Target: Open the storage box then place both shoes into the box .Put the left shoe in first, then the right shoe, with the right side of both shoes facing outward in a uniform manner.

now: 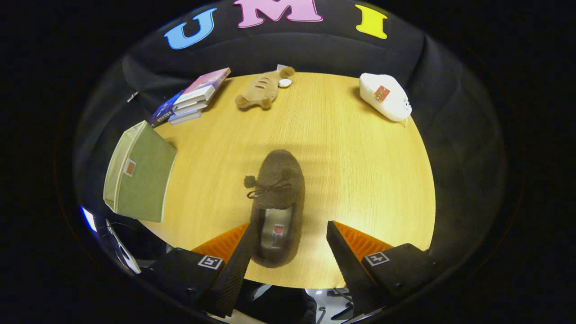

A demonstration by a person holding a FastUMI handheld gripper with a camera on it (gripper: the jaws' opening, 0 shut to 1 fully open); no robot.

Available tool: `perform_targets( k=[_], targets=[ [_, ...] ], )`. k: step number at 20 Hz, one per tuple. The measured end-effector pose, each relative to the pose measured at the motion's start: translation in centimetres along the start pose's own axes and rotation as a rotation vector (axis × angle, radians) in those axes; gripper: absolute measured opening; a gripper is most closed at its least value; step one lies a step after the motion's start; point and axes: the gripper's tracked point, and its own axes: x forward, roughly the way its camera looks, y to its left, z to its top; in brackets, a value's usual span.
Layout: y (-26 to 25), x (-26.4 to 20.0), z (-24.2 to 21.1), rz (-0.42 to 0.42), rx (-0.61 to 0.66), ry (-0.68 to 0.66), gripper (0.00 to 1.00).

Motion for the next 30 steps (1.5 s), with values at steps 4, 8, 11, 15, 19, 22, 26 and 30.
perform_targets(
  k=[4, 8, 11, 15, 19, 22, 26, 30],
  targets=[
    [-0.1, 4.1, -1.2, 0.0, -0.033, 0.059, 0.87],
    [-0.5, 6.7, -1.4, -0.015, -0.009, 0.123, 0.65],
    [-1.3, 7.3, -1.2, -0.041, -0.015, 0.123, 0.1],
    [-1.2, 6.5, -0.7, -0.034, 0.033, 0.093, 0.05],
    [-0.3, 4.5, -0.1, -0.006, 0.108, 0.073, 0.05],
    [1.0, 2.3, 0.9, 0.021, 0.15, 0.044, 0.05],
    [4.2, -1.1, 3.2, 0.062, 0.174, -0.012, 0.05],
    [9.3, -4.4, 6.2, 0.132, 0.205, -0.068, 0.05]
  ],
)
